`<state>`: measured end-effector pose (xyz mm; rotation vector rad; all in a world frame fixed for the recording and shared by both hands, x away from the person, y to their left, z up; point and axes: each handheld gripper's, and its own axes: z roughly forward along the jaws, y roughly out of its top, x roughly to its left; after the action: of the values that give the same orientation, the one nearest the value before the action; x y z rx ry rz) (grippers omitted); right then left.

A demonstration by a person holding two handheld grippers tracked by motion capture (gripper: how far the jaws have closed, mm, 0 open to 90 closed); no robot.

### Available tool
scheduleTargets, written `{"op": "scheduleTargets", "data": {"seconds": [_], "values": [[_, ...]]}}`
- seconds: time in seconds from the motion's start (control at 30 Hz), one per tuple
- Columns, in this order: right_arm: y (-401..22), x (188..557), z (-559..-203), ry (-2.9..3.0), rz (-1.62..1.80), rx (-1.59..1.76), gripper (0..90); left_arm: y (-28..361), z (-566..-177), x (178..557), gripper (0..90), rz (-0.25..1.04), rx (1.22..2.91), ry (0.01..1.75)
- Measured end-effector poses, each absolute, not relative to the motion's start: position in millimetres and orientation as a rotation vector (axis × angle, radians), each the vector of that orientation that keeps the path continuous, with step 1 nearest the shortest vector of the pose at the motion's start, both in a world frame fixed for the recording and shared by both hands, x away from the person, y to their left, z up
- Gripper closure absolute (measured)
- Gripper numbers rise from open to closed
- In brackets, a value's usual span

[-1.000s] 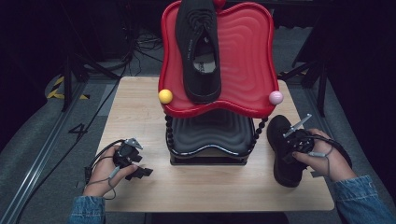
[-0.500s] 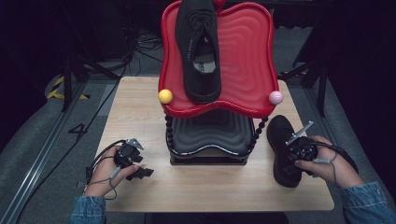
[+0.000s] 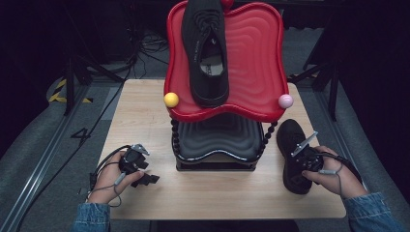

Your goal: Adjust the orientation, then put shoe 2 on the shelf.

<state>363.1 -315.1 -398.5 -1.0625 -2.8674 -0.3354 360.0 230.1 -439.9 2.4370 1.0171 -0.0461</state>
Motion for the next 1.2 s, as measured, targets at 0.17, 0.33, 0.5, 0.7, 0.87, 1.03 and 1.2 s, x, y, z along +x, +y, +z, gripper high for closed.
{"op": "scheduleTargets", "data": {"seconds": [0.17, 0.33, 0.5, 0.7, 0.87, 1.03, 1.2], "values": [[-318.0, 363.8, -398.6, -2.855, -0.366, -1.057, 87.2, 230.4, -441.0, 361.2, 25.7, -0.038, 2.435, 1.009], [-317.6, 363.6, -398.1, -2.866, -0.364, -1.048, 87.7, 230.0, -441.2, 361.3, 25.7, -0.043, 2.433, 1.011], [-320.3, 364.0, -392.6, -2.869, -0.380, -1.052, 87.8, 230.3, -441.5, 361.4, 25.7, -0.040, 2.438, 1.006], [-322.5, 364.2, -375.8, -2.883, -0.381, -1.062, 87.7, 231.0, -441.1, 361.1, 25.7, -0.040, 2.440, 1.006], [-323.8, 363.3, -358.6, -2.891, -0.402, -1.052, 87.6, 230.1, -440.4, 360.1, 25.7, -0.047, 2.435, 1.012], [-323.2, 362.1, -335.0, -2.902, -0.408, -1.037, 87.4, 230.4, -439.4, 359.5, 25.6, -0.034, 2.437, 1.000], [-323.1, 361.4, -317.0, -2.914, -0.420, -1.030, 87.3, 229.7, -438.6, 359.2, 25.6, -0.038, 2.434, 1.002]]}}
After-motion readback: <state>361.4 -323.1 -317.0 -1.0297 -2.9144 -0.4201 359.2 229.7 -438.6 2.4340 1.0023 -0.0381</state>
